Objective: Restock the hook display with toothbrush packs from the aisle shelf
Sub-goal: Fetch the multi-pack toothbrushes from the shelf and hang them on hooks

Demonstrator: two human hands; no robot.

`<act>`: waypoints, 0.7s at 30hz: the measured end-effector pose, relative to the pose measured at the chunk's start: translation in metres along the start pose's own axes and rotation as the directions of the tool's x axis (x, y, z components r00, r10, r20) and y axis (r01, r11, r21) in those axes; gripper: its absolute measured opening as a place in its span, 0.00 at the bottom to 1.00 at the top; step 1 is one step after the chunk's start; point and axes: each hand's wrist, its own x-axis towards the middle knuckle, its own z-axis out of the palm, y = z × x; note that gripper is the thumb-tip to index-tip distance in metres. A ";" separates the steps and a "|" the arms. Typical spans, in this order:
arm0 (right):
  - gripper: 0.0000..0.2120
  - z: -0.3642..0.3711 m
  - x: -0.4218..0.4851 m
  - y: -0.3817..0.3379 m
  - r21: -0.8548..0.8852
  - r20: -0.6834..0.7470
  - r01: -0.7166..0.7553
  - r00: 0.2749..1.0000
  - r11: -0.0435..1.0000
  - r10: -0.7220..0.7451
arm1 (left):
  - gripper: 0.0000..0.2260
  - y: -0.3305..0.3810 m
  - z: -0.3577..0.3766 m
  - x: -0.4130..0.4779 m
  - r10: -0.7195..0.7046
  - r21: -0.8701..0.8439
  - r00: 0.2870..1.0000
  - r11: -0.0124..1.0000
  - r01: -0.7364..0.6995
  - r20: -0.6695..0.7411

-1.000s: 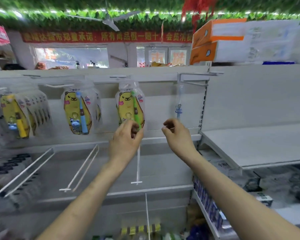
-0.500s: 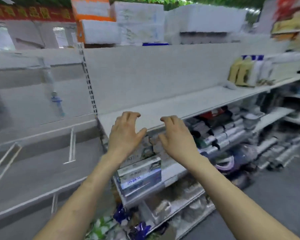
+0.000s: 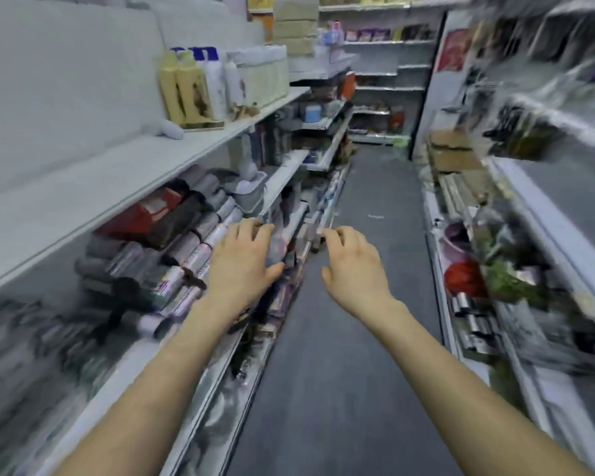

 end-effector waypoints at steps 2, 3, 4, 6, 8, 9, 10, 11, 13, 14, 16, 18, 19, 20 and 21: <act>0.30 0.013 0.021 0.046 -0.042 0.032 -0.096 0.995 0.994 0.098 | 0.30 0.023 0.034 0.049 0.069 -0.008 0.997 0.998 -0.069 0.045; 0.30 0.018 0.030 0.068 -0.069 0.036 -0.136 0.990 0.988 0.138 | 0.30 0.034 0.051 0.073 0.105 -0.012 0.993 0.994 -0.105 0.061; 0.29 0.023 0.040 0.089 -0.096 0.034 -0.169 0.984 0.981 0.173 | 0.30 0.046 0.066 0.097 0.137 -0.014 0.988 0.990 -0.137 0.070; 0.30 0.029 0.056 0.131 -0.143 0.023 -0.243 0.968 0.959 0.249 | 0.31 0.075 0.094 0.142 0.196 -0.034 0.976 0.980 -0.194 0.089; 0.30 0.033 0.064 0.170 -0.184 0.009 -0.320 0.945 0.930 0.327 | 0.32 0.109 0.121 0.178 0.269 -0.081 0.957 0.962 -0.261 0.107; 0.31 0.034 0.066 0.189 -0.206 0.001 -0.354 0.932 0.912 0.362 | 0.32 0.127 0.133 0.195 0.315 -0.101 0.943 0.947 -0.305 0.107; 0.32 0.036 0.069 0.209 -0.229 -0.009 -0.386 0.919 0.893 0.395 | 0.32 0.146 0.145 0.211 0.360 -0.118 0.927 0.930 -0.348 0.106; 0.32 0.037 0.071 0.230 -0.247 -0.015 -0.420 0.903 0.873 0.430 | 0.32 0.166 0.157 0.227 0.400 -0.135 0.910 0.913 -0.385 0.108; 0.31 0.041 0.078 0.273 -0.271 -0.024 -0.478 0.871 0.835 0.491 | 0.32 0.206 0.182 0.258 0.462 -0.171 0.881 0.881 -0.441 0.104; 0.30 0.044 0.081 0.296 -0.276 -0.040 -0.505 0.856 0.818 0.515 | 0.32 0.226 0.194 0.273 0.490 -0.183 0.866 0.865 -0.468 0.100; 0.27 0.048 0.087 0.341 -0.286 -0.067 -0.550 0.828 0.785 0.556 | 0.31 0.267 0.217 0.302 0.539 -0.206 0.838 0.832 -0.514 0.086; 0.27 0.053 0.093 0.384 -0.285 -0.074 -0.584 0.804 0.760 0.590 | 0.31 0.306 0.239 0.328 0.574 -0.230 0.815 0.805 -0.547 0.072; 0.27 0.054 0.096 0.406 -0.275 -0.075 -0.609 0.785 0.744 0.615 | 0.31 0.325 0.249 0.342 0.589 -0.237 0.806 0.794 -0.560 0.067; 0.28 0.054 0.099 0.426 -0.264 -0.076 -0.637 0.762 0.724 0.643 | 0.31 0.344 0.257 0.355 0.605 -0.244 0.794 0.781 -0.574 0.067; 0.28 0.054 0.100 0.444 -0.257 -0.078 -0.658 0.744 0.708 0.663 | 0.31 0.361 0.264 0.366 0.626 -0.251 0.777 0.764 -0.594 0.068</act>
